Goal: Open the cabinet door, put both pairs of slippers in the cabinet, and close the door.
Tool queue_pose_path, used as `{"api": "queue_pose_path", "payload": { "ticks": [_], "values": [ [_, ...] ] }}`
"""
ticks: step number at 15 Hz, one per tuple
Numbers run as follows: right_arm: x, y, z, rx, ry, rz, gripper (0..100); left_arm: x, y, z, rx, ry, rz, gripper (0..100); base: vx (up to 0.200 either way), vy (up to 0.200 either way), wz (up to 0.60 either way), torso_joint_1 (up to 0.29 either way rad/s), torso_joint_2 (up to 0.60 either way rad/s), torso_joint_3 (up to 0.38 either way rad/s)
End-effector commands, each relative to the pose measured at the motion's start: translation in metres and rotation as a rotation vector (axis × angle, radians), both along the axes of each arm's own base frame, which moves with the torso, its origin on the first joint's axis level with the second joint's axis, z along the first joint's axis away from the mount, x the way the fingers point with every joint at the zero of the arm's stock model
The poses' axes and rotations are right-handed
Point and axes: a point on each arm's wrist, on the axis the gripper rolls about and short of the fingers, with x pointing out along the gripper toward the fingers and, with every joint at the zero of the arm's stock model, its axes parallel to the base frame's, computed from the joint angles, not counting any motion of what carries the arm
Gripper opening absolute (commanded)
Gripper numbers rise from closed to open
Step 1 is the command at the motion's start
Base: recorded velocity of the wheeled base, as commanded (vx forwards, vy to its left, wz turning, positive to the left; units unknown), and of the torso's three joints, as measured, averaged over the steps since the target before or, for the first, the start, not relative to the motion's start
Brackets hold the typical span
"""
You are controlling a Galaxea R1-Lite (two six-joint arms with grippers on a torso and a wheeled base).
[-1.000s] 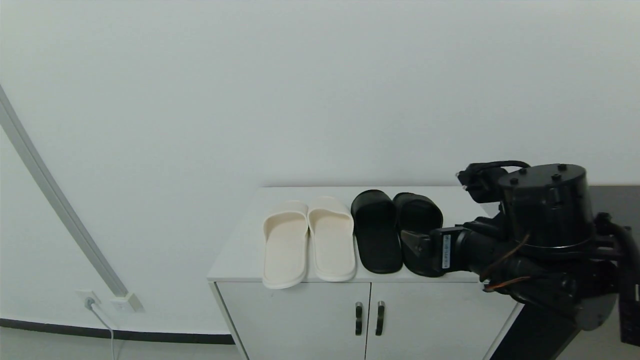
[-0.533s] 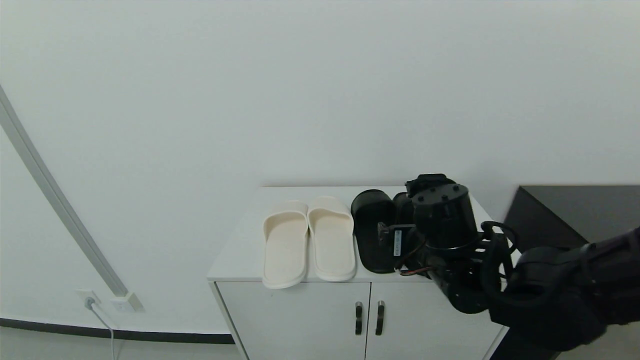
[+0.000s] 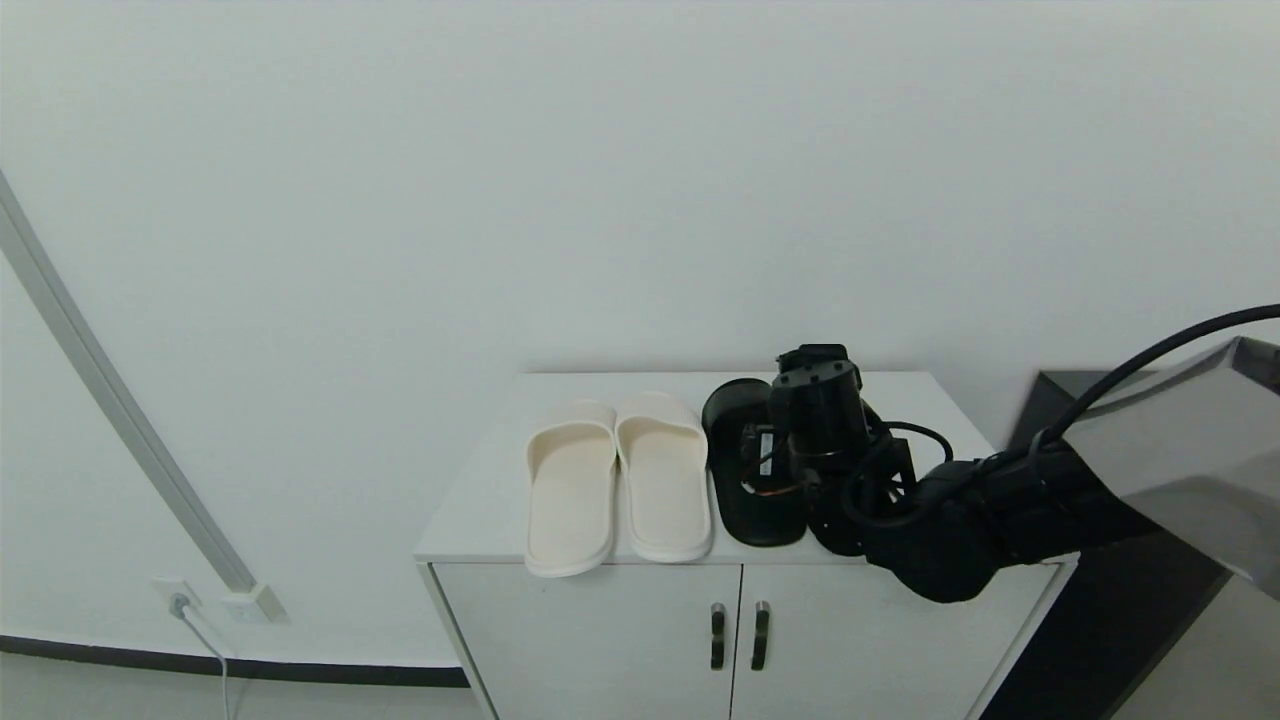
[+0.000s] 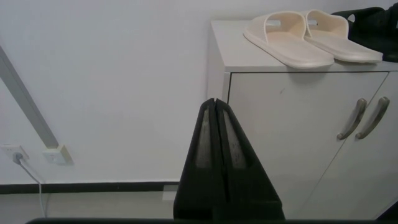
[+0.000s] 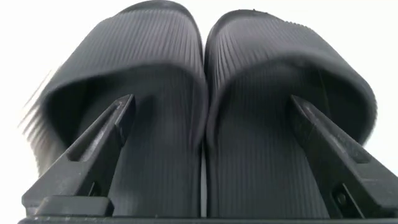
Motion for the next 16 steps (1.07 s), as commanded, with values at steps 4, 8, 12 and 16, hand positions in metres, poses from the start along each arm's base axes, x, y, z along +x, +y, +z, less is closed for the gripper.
{"api": "queue_pose_path", "payload": {
  "ticks": [4,8,12,16],
  "values": [
    [0.024,-0.002,-0.012,-0.037,-0.025,-0.014,100,0.000,0.000,0.000,0.000,0.001,0.000,0,0.000,0.000,0.00,0.000,0.00,0.000],
    [0.034,-0.006,-0.014,-0.039,-0.047,-0.019,0,0.000,0.000,0.000,0.000,0.000,0.000,0,0.000,0.000,0.00,0.000,0.00,0.000],
    [0.034,-0.005,-0.016,-0.040,-0.043,-0.013,0,0.000,0.000,0.000,-0.002,0.000,0.000,0,0.000,0.000,0.00,0.000,0.00,0.000],
    [0.027,-0.008,-0.001,-0.026,-0.066,-0.011,0,0.000,0.000,0.000,-0.002,0.000,0.000,0,0.000,0.000,0.00,0.000,0.00,0.000]
  ]
}}
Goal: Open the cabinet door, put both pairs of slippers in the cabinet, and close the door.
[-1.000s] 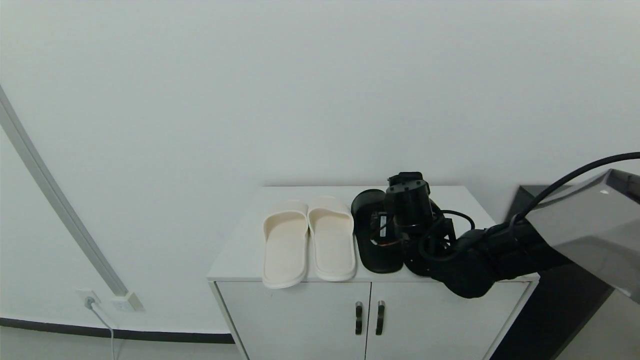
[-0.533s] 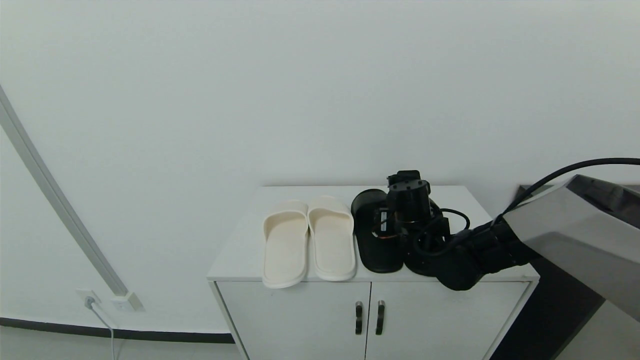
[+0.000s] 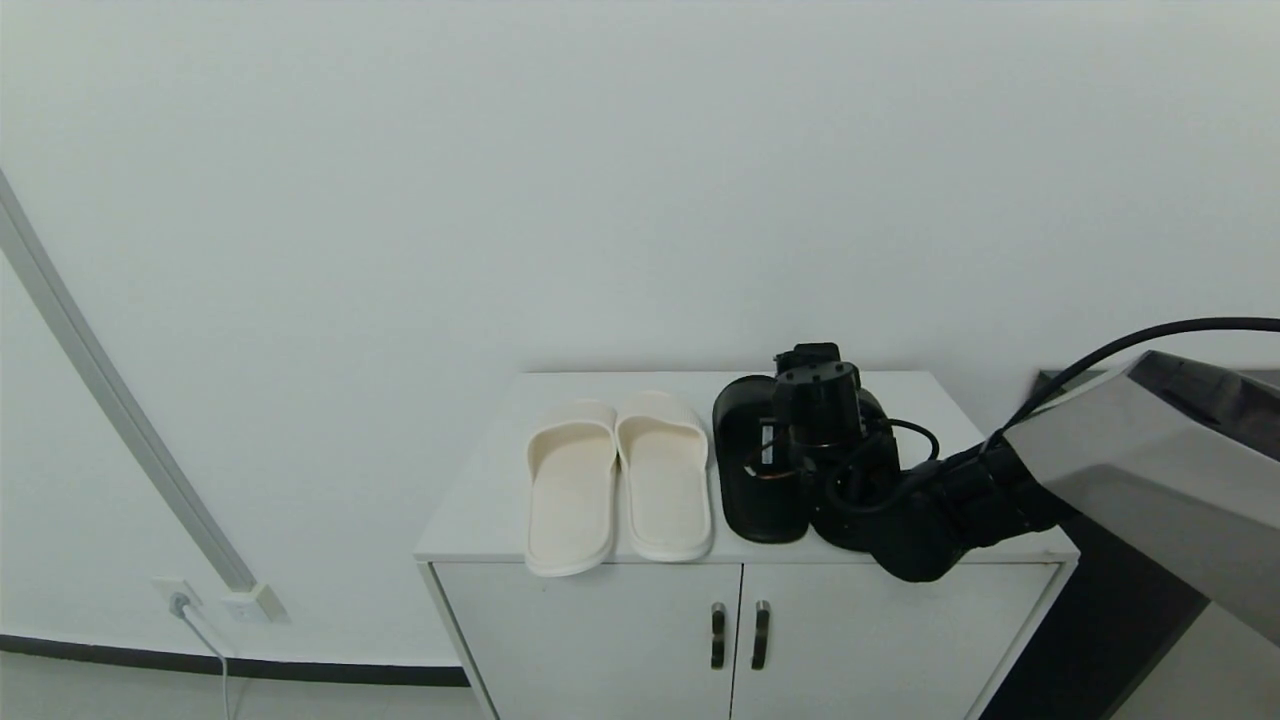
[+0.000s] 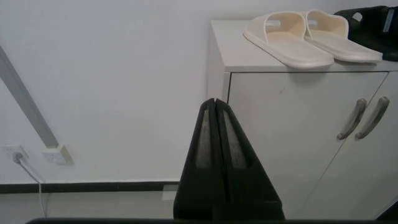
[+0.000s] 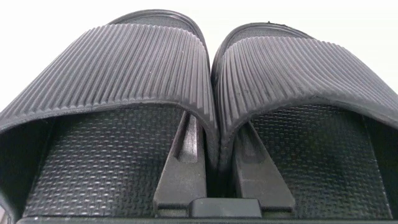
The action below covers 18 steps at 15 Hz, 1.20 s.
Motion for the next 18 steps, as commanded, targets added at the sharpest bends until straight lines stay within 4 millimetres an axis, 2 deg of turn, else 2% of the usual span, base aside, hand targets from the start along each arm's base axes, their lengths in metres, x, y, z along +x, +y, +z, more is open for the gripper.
{"api": "queue_pose_path", "payload": {
  "ticks": [1,2,4,6,7,8,9,13,16,17,18],
  "values": [
    [-0.011,-0.006,0.023,0.021,-0.032,0.006,0,0.000,0.000,0.000,0.000,0.002,0.000,0,0.000,0.000,0.00,0.000,0.00,0.000],
    [-0.015,-0.009,0.028,0.020,-0.036,0.010,0,0.000,0.000,0.000,0.000,-0.001,0.000,0,0.000,0.000,0.00,0.000,0.00,0.000],
    [-0.047,-0.020,0.050,0.016,-0.043,0.084,0,0.000,0.000,0.000,0.000,0.000,0.000,0,0.000,0.000,0.00,0.000,0.00,0.000],
    [-0.076,-0.028,0.063,0.016,-0.041,0.167,0,0.000,0.000,0.000,0.000,0.000,0.000,0,0.000,0.000,0.00,0.000,0.00,0.000],
    [-0.079,-0.029,0.064,0.018,-0.041,0.178,0,0.000,0.000,0.000,0.000,-0.001,0.002,0,0.000,0.000,0.00,0.000,0.00,0.000],
    [-0.103,-0.040,0.074,0.029,-0.038,0.279,0,0.000,0.000,0.000,0.000,0.000,0.002,0,0.000,0.000,0.00,0.000,0.00,0.000],
    [-0.115,-0.044,0.079,0.034,-0.041,0.333,0,0.000,0.000,0.000,0.000,-0.001,0.002,0,0.000,0.000,0.00,0.000,0.00,0.000],
    [-0.160,-0.067,0.088,0.073,-0.027,0.615,0,0.000,0.000,0.000,0.000,-0.001,0.002,0,0.000,0.000,0.00,0.000,0.00,0.000],
    [-0.181,-0.079,0.091,0.079,-0.003,0.744,0,0.000,0.000,0.000,0.000,-0.001,0.002,0,0.000,0.000,0.00,0.000,0.00,0.000],
    [-0.181,-0.079,0.091,0.079,-0.003,0.744,0,0.000,0.000,0.000,0.000,-0.001,0.002,0,0.000,0.000,0.00,0.000,0.00,0.000],
    [-0.190,-0.082,0.091,0.060,0.045,0.768,0,0.000,0.000,0.000,-0.002,0.000,0.002,0,0.000,0.000,0.00,0.000,0.00,0.000]
  ]
}}
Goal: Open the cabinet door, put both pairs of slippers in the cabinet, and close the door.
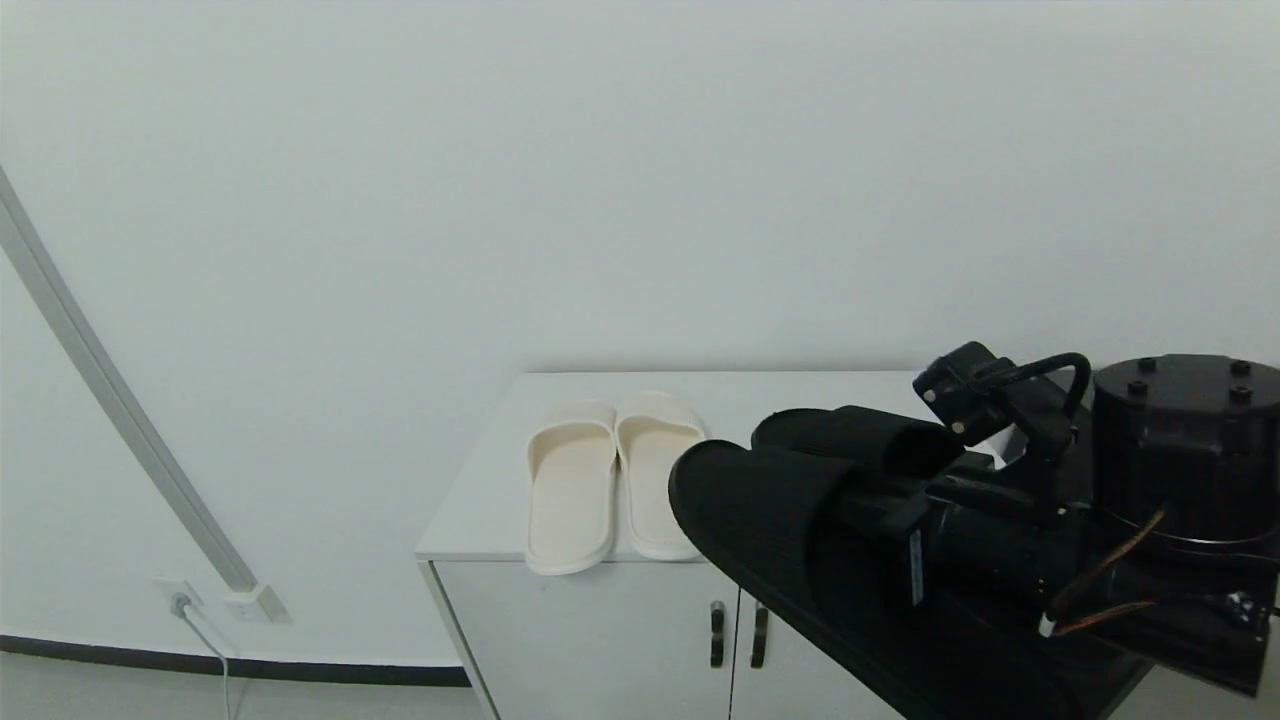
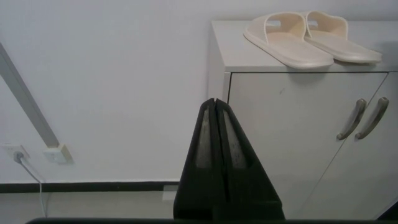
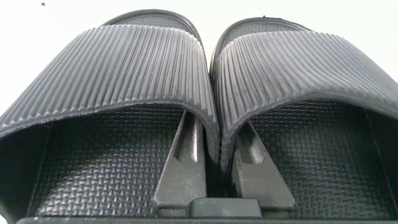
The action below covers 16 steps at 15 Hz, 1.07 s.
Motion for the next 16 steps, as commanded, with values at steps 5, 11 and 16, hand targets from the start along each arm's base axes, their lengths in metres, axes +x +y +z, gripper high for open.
{"api": "queue_pose_path", "payload": {
  "ticks": [5,11,16],
  "values": [
    [-0.019,-0.005,0.009,0.015,-0.010,0.056,0,0.000,0.000,0.000,-0.001,0.000,0.001,0,0.000,0.000,0.00,0.000,0.00,0.000],
    [-0.019,-0.003,0.005,0.005,0.001,0.066,0,0.000,0.000,0.000,-0.001,0.001,-0.001,0,-0.200,0.000,0.00,0.002,0.00,0.004],
    [-0.022,-0.005,0.001,0.002,0.017,0.097,0,0.000,0.000,0.000,-0.001,0.000,-0.001,0,-0.200,0.000,0.00,0.002,0.00,0.001]
  ]
}}
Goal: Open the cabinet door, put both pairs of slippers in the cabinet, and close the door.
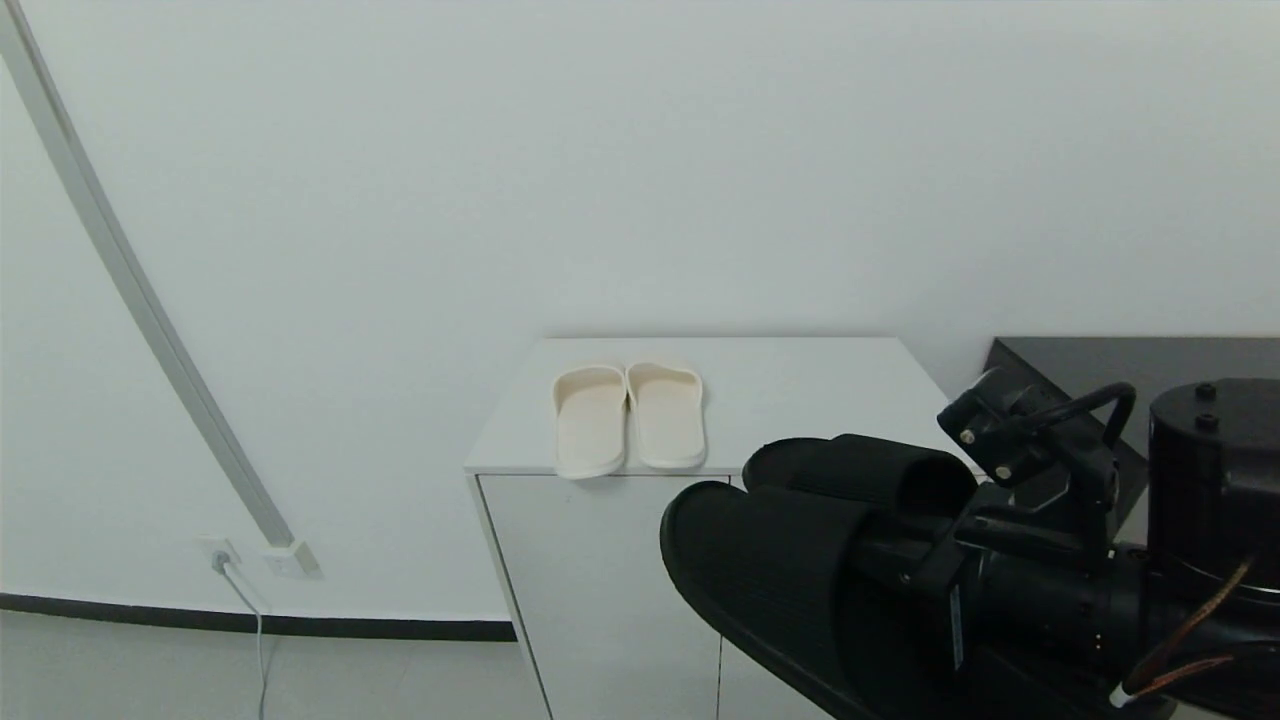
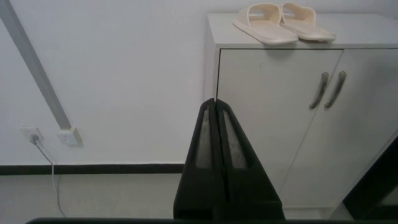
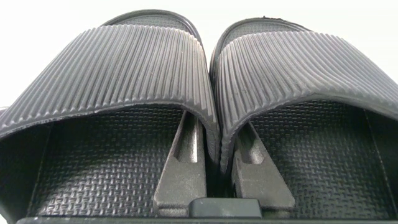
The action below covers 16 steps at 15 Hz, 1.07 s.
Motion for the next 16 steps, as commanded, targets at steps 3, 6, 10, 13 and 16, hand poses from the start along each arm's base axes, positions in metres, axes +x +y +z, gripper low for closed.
{"api": "queue_pose_path", "payload": {
  "ticks": [3,6,10,13,16],
  "values": [
    [0.0001,0.0000,-0.0016,-0.007,-0.001,0.002,0,0.0000,0.0000,0.0000,0.000,0.000,0.001,0,0.000,0.000,0.00,0.000,0.00,0.000],
    [0.0006,-0.0011,-0.0018,-0.009,-0.001,-0.004,0,0.0001,0.0000,0.0001,0.000,0.001,0.002,0,0.000,0.000,0.00,0.000,0.00,0.000],
    [0.0002,-0.0014,-0.0030,-0.015,-0.001,-0.003,0,0.0001,0.0000,0.0001,0.000,0.001,0.001,0,0.000,0.000,0.00,0.000,0.00,0.000],
    [-0.0006,-0.0023,-0.0050,-0.025,-0.002,0.000,0,0.0001,0.0000,0.0001,0.001,0.001,0.002,0,0.000,0.000,0.00,0.000,0.00,0.000],
    [-0.0027,-0.0047,-0.0043,-0.022,-0.006,-0.003,0,0.0000,0.0000,0.0000,0.001,0.000,0.002,0,0.000,0.000,0.00,-0.028,0.07,0.038]
  ]
}}
